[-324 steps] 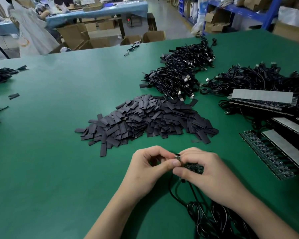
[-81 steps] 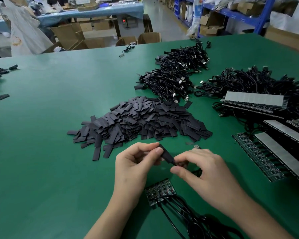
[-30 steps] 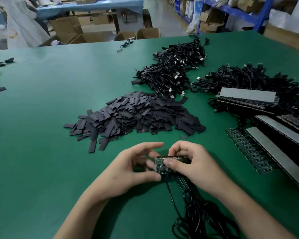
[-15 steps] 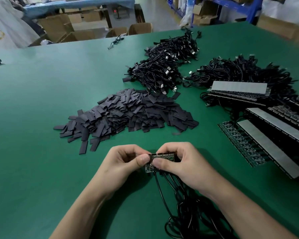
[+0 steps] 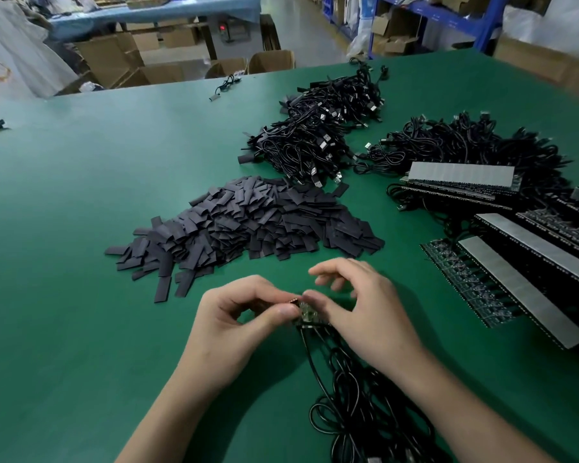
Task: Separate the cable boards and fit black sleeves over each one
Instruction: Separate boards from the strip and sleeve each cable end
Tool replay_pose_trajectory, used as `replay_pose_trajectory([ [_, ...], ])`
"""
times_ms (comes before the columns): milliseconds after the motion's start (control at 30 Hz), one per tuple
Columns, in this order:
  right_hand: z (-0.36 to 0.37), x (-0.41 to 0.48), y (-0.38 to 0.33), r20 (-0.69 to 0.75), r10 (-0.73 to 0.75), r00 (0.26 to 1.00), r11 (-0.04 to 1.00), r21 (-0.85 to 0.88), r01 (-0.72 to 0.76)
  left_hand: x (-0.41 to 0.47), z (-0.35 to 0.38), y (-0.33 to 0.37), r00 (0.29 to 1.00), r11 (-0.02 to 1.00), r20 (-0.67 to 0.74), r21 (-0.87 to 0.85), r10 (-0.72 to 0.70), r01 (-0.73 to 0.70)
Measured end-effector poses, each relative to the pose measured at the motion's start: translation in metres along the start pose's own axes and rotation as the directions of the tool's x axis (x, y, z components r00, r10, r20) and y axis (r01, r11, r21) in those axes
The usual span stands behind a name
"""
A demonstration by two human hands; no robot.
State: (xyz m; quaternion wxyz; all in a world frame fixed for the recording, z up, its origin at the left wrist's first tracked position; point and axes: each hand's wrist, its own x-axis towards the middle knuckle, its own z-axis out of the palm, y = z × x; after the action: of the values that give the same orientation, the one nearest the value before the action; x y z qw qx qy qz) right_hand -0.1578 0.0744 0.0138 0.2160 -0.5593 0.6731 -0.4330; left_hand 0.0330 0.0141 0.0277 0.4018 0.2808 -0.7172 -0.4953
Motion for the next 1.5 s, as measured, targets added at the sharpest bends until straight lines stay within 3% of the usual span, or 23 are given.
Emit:
replay_pose_trajectory([
  [100,-0.006,-0.001,-0.002,0.072,-0.209,0.975,0.974,0.107,0.201,0.000,0.010,0.005,0.998,0.999,-0.053,0.031,0.024,-0.022],
  [233,-0.016,0.000,-0.005,0.346,-0.174,0.922,0.876,0.481,-0.015,0.003,0.021,0.012,0.996,1.000,-0.087,-0.005,-0.009,0.008],
  [400,-0.023,0.005,0.003,0.501,-0.128,0.856,0.800,0.563,-0.210,0.012,0.021,0.015,0.988,0.997,-0.141,0.035,-0.064,0.070],
  [500,-0.019,0.005,0.005,0.491,-0.091,0.866,0.811,0.541,-0.222,0.024,0.016,0.008,0.988,0.955,-0.117,0.270,-0.097,0.126],
  [600,-0.020,0.007,0.005,0.381,-0.080,0.921,0.766,0.615,-0.188,0.029,0.021,0.000,0.978,0.765,0.118,0.642,-0.169,0.055],
  [700,-0.026,0.010,0.008,0.282,0.022,0.959,0.626,0.744,-0.233,0.024,0.031,-0.004,0.945,0.711,0.222,0.703,-0.239,0.014],
  [800,-0.029,0.014,0.011,0.219,0.132,0.967,0.517,0.817,-0.256,0.022,0.030,-0.005,0.940,0.751,0.215,0.658,-0.266,0.061],
  [933,-0.030,0.017,0.011,0.185,0.202,0.962,0.428,0.867,-0.256,0.020,0.025,-0.003,0.918,0.885,0.201,0.398,-0.341,0.242],
  [1067,-0.032,0.019,0.012,0.095,0.243,0.965,0.401,0.896,-0.189,0.017,0.009,0.003,0.859,0.944,0.418,-0.011,-0.295,0.329],
  [1167,-0.037,0.020,0.015,0.041,0.280,0.959,0.418,0.894,-0.160,0.018,-0.004,0.007,0.836,0.928,0.472,-0.093,-0.279,0.362],
  [1233,-0.037,0.019,0.017,0.046,0.283,0.958,0.471,0.863,-0.180,0.020,-0.007,0.006,0.857,0.938,0.389,0.059,-0.338,0.343],
  [1300,-0.033,0.019,0.019,0.081,0.291,0.953,0.581,0.776,-0.243,0.024,-0.008,0.001,0.899,0.906,0.245,0.319,-0.364,0.280],
  [1400,-0.022,0.018,0.020,0.180,0.265,0.947,0.729,0.606,-0.319,0.037,-0.007,-0.007,0.970,0.750,0.047,0.643,-0.240,0.154],
  [1500,-0.016,0.017,0.020,0.194,0.213,0.958,0.823,0.493,-0.283,0.055,-0.001,-0.016,0.991,0.665,-0.077,0.735,-0.113,0.133],
])
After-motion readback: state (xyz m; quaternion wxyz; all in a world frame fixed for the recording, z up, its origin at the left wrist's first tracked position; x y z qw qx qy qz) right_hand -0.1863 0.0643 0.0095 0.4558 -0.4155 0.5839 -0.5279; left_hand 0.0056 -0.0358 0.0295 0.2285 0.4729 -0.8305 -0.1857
